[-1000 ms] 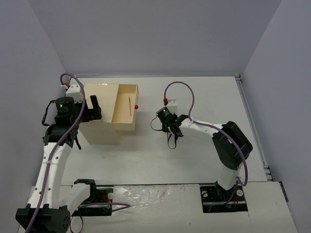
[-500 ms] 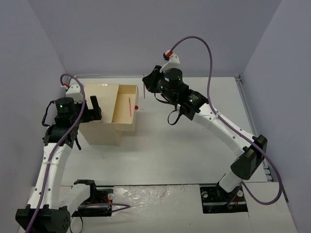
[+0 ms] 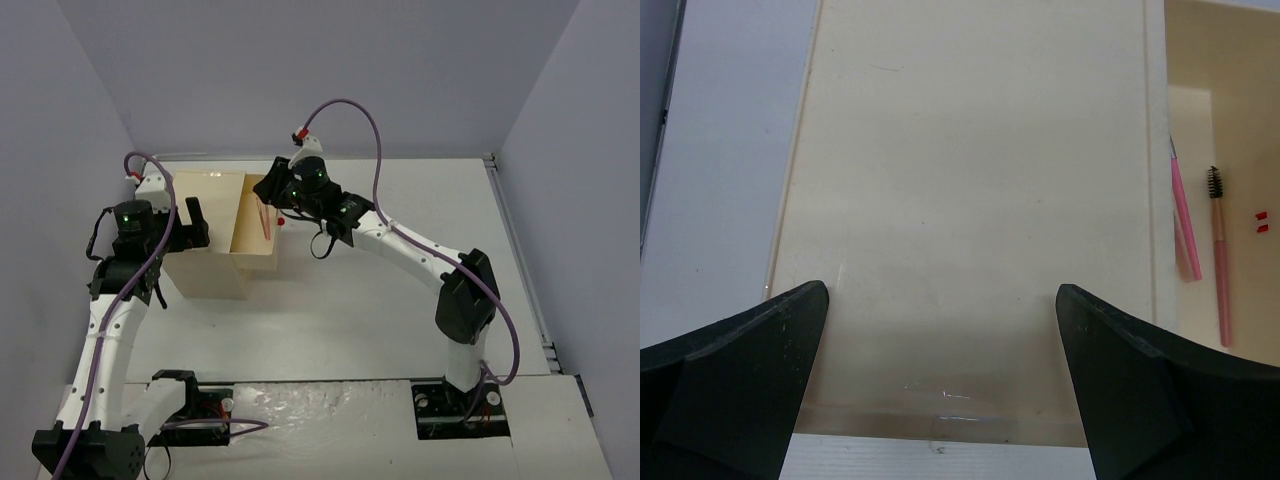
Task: Organize the makeup
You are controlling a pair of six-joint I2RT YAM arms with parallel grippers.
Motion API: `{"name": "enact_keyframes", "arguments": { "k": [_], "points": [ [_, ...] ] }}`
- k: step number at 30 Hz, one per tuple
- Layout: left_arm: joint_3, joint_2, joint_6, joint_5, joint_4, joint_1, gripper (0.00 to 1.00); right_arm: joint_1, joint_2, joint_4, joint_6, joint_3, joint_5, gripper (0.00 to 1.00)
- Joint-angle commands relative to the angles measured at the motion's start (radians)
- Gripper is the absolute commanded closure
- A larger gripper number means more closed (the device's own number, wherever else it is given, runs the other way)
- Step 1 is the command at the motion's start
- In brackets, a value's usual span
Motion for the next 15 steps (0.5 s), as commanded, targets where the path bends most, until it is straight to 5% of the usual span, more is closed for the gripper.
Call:
{"name": "enact_keyframes", "arguments": {
  "k": [1,7,15],
  "points": [
    [0.026,0.003,-0.013,-0.001,0.054,0.004,0.03,0.006,-0.047,0.056,-0.072,0.071,-0.01,0.55],
    [0.072,0.017,-0.031,-0.001,0.043,0.003,0.03,-0.027,-0.155,-0.024,-0.311,0.028,-0.054,0.45],
    [0.229,0.137,-0.044,0.034,-0.01,0.011,0.03,-0.273,-0.306,-0.024,-0.467,-0.225,-0.428,0.38]
  ]
}}
